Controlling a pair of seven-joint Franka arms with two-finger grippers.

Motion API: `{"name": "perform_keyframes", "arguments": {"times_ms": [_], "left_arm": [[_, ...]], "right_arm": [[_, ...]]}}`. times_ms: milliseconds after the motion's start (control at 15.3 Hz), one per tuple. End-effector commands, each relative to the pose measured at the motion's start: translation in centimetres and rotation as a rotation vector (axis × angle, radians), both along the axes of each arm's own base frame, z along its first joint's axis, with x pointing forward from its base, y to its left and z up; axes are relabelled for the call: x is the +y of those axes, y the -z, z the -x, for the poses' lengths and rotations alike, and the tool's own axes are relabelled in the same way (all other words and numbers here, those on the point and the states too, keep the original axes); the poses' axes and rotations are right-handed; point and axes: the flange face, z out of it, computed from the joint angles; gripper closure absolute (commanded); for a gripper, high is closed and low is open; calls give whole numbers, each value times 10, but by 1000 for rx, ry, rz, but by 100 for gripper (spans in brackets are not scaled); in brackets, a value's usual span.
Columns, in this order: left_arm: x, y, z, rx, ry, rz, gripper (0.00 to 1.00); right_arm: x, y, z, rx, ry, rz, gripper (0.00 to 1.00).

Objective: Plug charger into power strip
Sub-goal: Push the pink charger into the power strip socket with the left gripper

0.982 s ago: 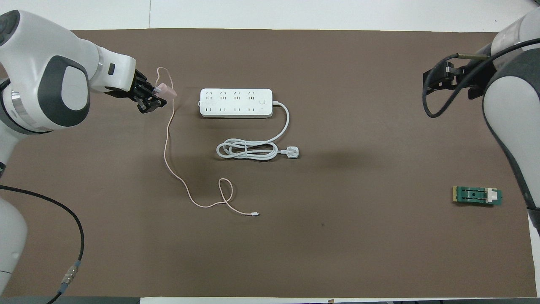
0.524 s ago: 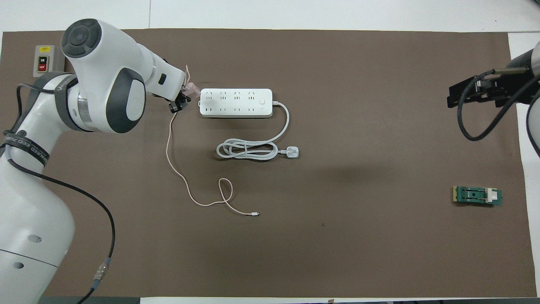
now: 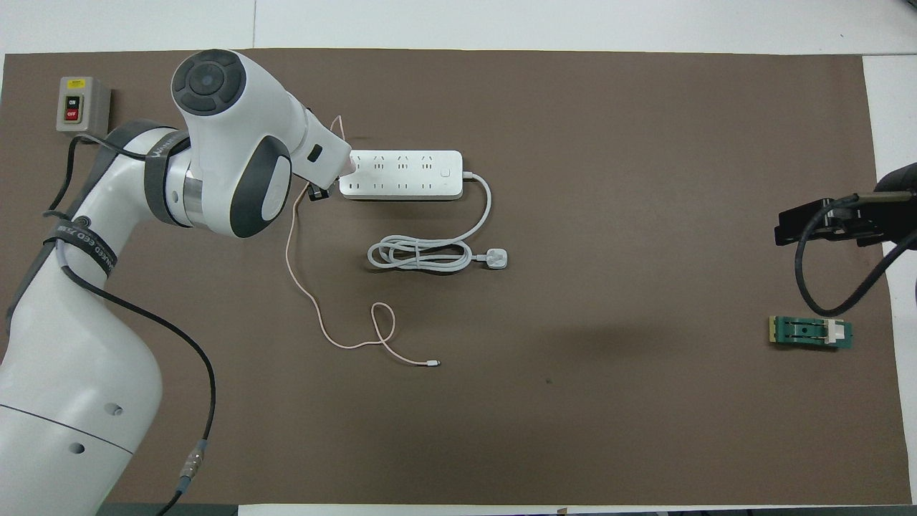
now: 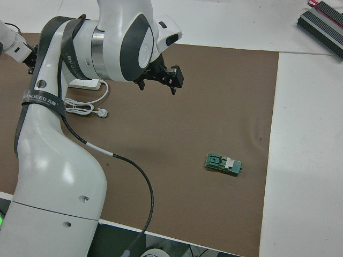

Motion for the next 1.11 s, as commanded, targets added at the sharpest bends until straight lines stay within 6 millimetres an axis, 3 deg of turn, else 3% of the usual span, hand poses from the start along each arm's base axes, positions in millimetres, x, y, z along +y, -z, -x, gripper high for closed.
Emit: {"name": "perform_keyframes", "arguments": {"times_ms": [0, 327, 1048], "left_arm": [[2, 7, 1, -39, 48, -21, 100], [-4, 15, 4, -76, 54, -7, 100], [-5, 21, 14, -46, 77, -34, 100]], "right_arm": [[-4, 2, 5, -8, -16, 8, 0], [-6, -15, 3, -36, -30, 70, 0], [-2, -13, 13, 31, -28, 61, 0]]}}
